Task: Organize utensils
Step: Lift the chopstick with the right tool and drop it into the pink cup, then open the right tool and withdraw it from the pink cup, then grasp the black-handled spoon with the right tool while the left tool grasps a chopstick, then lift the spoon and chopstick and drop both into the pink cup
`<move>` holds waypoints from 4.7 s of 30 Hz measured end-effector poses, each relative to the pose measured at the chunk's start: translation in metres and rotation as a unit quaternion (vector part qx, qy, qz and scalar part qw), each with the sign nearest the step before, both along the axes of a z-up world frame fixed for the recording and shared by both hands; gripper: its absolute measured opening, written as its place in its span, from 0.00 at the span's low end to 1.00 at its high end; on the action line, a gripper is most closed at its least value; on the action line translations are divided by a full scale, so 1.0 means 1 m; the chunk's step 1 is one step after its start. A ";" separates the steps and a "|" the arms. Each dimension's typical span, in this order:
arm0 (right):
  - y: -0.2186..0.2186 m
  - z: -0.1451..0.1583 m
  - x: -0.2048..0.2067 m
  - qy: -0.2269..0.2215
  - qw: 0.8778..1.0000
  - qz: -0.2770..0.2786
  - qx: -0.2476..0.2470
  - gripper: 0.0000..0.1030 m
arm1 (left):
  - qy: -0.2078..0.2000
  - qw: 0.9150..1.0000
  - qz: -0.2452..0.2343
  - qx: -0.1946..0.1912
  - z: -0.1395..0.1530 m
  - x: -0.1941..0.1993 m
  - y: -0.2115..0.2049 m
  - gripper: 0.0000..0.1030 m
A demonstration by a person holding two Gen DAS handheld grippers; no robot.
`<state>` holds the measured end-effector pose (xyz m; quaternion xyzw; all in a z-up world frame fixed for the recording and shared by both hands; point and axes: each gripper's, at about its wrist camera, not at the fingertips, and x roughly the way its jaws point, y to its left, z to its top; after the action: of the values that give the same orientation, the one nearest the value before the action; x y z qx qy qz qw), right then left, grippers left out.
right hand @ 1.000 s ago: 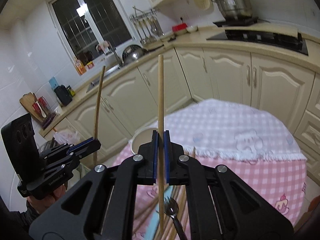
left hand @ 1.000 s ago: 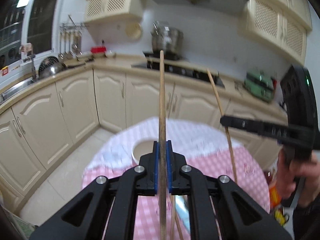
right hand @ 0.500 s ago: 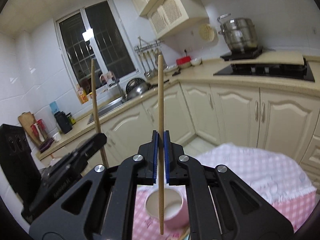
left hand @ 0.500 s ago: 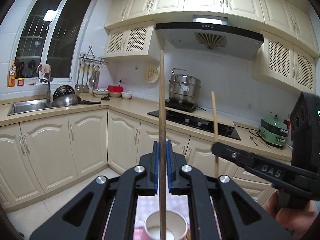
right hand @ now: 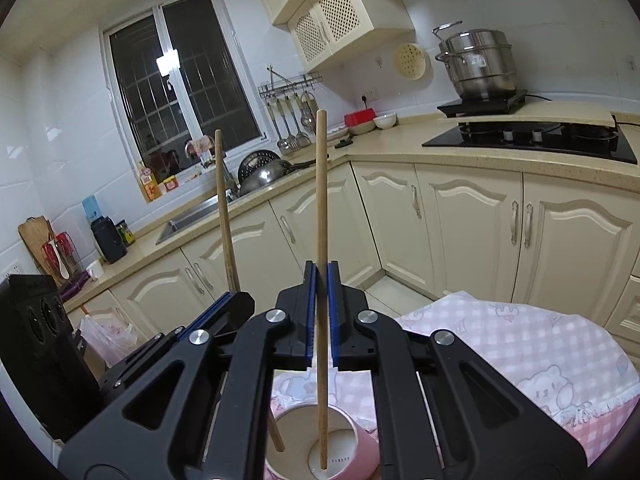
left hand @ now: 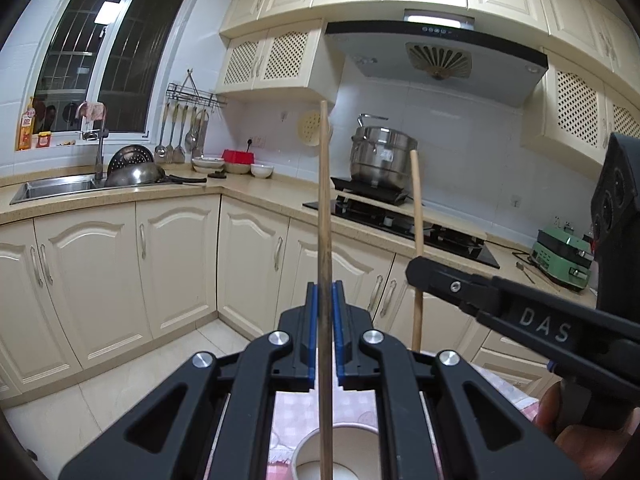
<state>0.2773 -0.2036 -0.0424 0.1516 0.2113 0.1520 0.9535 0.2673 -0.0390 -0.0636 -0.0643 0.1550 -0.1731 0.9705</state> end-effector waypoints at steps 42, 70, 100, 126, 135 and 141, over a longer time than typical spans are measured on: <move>-0.066 -0.003 -0.117 0.104 0.993 0.027 -0.048 0.92 | 0.037 0.994 0.009 0.100 0.014 -0.126 0.036 0.88; -0.008 -0.139 -0.136 0.316 0.901 0.178 -0.237 0.44 | 0.222 0.938 -0.107 0.244 -0.096 -0.113 -0.015 0.87; -0.003 -0.148 -0.112 0.346 0.885 0.220 -0.219 0.17 | 0.339 0.861 -0.227 0.304 -0.140 -0.064 -0.062 0.08; -0.019 -0.133 -0.129 0.314 0.913 0.188 -0.180 0.11 | 0.336 0.871 -0.216 0.285 -0.132 -0.066 -0.042 0.05; -0.047 -0.105 -0.139 0.255 0.949 0.157 -0.096 0.11 | 0.269 0.911 -0.209 0.234 -0.093 -0.094 -0.019 0.05; -0.056 -0.079 -0.141 0.210 0.966 0.140 -0.060 0.11 | 0.209 0.941 -0.195 0.183 -0.060 -0.112 -0.003 0.05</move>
<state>0.1363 -0.2599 -0.1215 0.0914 0.4351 0.2353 0.8643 0.1549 -0.0423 -0.1239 0.1115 0.3927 -0.3106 0.8584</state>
